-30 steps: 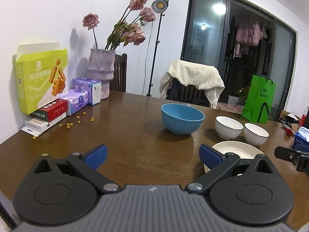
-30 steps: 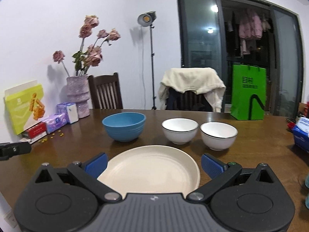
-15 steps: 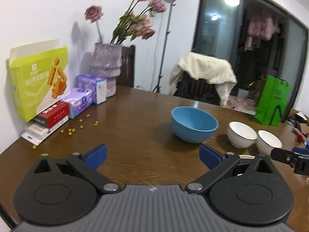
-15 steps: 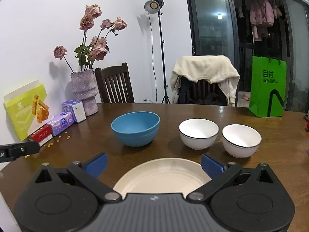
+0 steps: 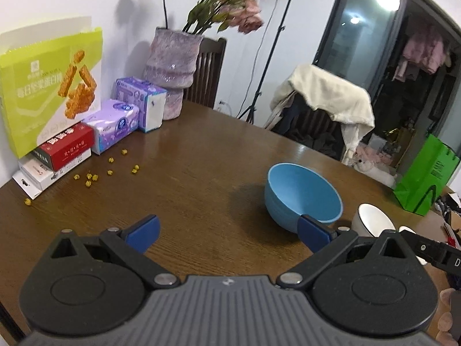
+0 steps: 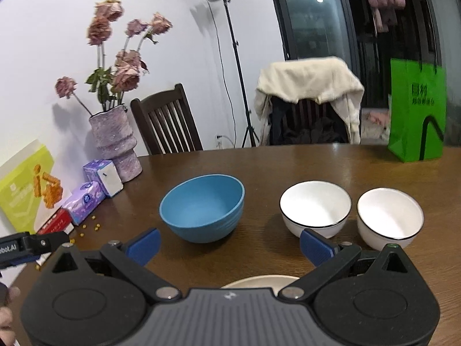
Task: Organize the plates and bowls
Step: 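Close the left tool on the blue bowl rim while the right tool grips its rim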
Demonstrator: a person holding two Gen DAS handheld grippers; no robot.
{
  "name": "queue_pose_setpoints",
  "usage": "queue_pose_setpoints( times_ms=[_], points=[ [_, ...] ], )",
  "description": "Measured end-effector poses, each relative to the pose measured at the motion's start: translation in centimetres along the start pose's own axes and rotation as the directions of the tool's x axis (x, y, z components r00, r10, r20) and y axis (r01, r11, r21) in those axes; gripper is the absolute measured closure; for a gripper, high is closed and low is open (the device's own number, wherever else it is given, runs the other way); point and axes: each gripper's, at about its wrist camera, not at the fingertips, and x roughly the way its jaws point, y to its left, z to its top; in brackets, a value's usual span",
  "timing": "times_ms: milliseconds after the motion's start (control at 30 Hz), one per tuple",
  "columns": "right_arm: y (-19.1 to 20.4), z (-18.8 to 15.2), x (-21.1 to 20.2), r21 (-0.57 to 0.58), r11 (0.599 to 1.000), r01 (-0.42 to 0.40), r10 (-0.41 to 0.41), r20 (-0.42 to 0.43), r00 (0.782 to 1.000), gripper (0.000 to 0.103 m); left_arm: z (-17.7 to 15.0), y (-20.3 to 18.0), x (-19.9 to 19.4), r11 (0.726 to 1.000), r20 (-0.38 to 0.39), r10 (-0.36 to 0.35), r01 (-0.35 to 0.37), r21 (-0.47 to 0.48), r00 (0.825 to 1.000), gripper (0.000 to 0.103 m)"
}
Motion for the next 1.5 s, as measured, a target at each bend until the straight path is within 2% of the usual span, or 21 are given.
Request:
queue_pose_setpoints(
  times_ms=[167,567,733,833,1033,1133,1200,1300,1400,1467,1500],
  points=[
    [-0.7,1.4,2.6,0.051,0.998,0.032,-0.030,-0.043,0.999,0.000,1.6,-0.1,2.4,1.000,-0.052,-0.008,0.007,-0.023,0.999,0.000],
    [-0.7,3.8,7.9,0.087,0.992,0.087,-0.077,-0.107,0.991,0.000,5.1,-2.1,7.7,0.998,-0.136,-0.034,0.027,-0.052,0.990,0.000],
    [-0.8,4.5,9.7,0.116,0.989,0.087,-0.070,-0.138,0.988,0.000,6.2,-3.0,10.2,0.999,-0.176,0.008,-0.016,-0.041,0.984,0.000],
    [-0.8,5.0,10.9,0.123,0.988,0.097,-0.079,-0.145,0.986,0.001,7.1,-3.4,11.5,0.998,-0.197,0.003,-0.015,-0.057,0.980,0.000],
    [-0.5,5.3,13.1,0.124,0.986,0.113,-0.091,-0.166,0.982,0.014,8.0,-3.8,14.5,0.998,-0.226,0.013,-0.026,-0.055,0.974,0.000],
    [0.0,5.4,14.2,0.111,0.987,0.114,-0.093,-0.178,0.980,0.031,8.3,-3.9,16.0,0.998,-0.234,0.026,-0.037,-0.042,0.972,0.000],
    [0.3,5.4,14.9,0.102,0.988,0.114,-0.093,-0.188,0.978,0.036,8.3,-4.0,17.3,0.999,-0.271,-0.002,-0.007,-0.034,0.963,0.001],
    [0.8,5.4,15.9,0.081,0.988,0.129,-0.111,-0.205,0.973,0.041,8.1,-4.2,18.9,0.999,-0.315,-0.050,0.045,-0.023,0.948,0.012],
    [1.0,5.4,16.9,0.071,0.985,0.156,-0.137,-0.221,0.966,0.047,7.8,-4.1,20.0,0.999,-0.338,-0.044,0.042,-0.016,0.940,0.023],
    [1.0,5.3,17.5,0.067,0.983,0.173,-0.153,-0.237,0.959,0.057,7.6,-3.9,20.7,0.998,-0.362,-0.059,0.055,-0.023,0.930,0.034],
    [1.0,5.2,17.8,0.070,0.982,0.177,-0.155,-0.244,0.957,0.060,7.5,-3.9,20.9,0.998,-0.367,-0.067,0.062,-0.025,0.928,0.037]
  ],
)
